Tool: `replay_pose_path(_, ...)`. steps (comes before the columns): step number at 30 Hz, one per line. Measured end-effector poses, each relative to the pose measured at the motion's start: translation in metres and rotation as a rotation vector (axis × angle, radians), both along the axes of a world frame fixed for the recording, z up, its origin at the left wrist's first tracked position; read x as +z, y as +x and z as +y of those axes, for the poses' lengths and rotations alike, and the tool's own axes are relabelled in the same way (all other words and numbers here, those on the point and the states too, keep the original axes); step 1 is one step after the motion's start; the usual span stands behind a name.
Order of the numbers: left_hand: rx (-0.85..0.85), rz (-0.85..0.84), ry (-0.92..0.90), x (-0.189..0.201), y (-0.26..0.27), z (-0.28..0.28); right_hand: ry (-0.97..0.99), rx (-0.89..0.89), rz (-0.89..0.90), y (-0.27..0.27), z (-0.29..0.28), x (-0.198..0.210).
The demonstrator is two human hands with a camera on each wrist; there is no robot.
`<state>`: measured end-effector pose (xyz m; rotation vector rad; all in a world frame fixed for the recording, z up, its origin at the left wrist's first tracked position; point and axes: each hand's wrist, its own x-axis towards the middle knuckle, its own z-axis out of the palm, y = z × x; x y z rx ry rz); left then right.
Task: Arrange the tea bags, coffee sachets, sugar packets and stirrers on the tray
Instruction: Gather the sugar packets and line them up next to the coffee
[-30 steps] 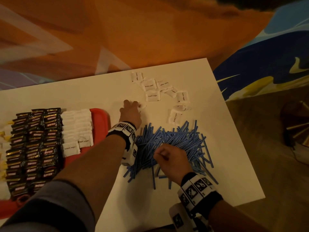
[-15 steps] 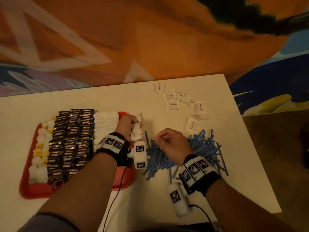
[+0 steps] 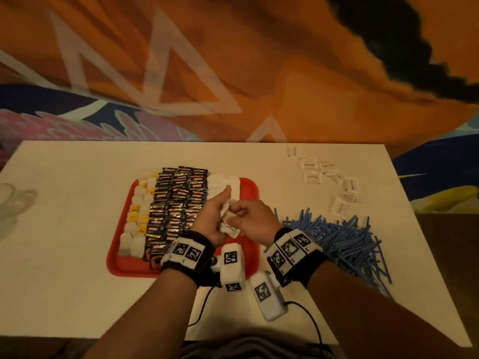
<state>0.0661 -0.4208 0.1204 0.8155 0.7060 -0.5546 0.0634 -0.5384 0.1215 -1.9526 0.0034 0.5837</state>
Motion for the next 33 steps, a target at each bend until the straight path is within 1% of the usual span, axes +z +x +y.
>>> replay_pose_path(3,0.009,-0.012,-0.073,0.005,-0.006,0.032,0.113,-0.061,0.095,-0.004,0.024,0.011)
replay_pose_path(7,0.013,-0.042,-0.073,0.014,-0.011,0.074,0.229,-0.204,0.195,-0.011,0.052,0.014)
replay_pose_path(12,0.036,-0.085,-0.094,0.007,-0.015,0.115,0.406,-0.395,0.273,-0.02,0.082,0.014)
replay_pose_path(14,0.019,-0.103,-0.107,0.004,-0.018,0.129,0.512,-0.457,0.313,-0.025,0.091,0.015)
replay_pose_path(17,-0.054,-0.134,-0.09,0.0,-0.024,0.148,0.62,-0.49,0.344,-0.031,0.103,0.012)
replay_pose_path(19,-0.08,-0.139,-0.063,-0.003,-0.028,0.157,0.632,-0.526,0.332,-0.035,0.11,0.009)
replay_pose_path(23,-0.148,-0.128,0.078,-0.013,-0.035,0.165,0.529,-0.649,0.223,-0.037,0.119,0.001)
replay_pose_path(26,-0.276,-0.205,0.235,-0.015,-0.041,0.159,0.538,-0.685,0.218,-0.036,0.118,-0.001)
replay_pose_path(27,-0.29,-0.238,0.284,-0.015,-0.041,0.155,0.546,-0.688,0.228,-0.035,0.118,-0.001)
replay_pose_path(29,-0.262,-0.267,0.36,-0.016,-0.039,0.147,0.531,-0.686,0.234,-0.033,0.114,-0.002)
replay_pose_path(33,-0.221,-0.286,0.422,-0.02,-0.031,0.136,0.461,-0.712,0.198,-0.025,0.094,-0.01)
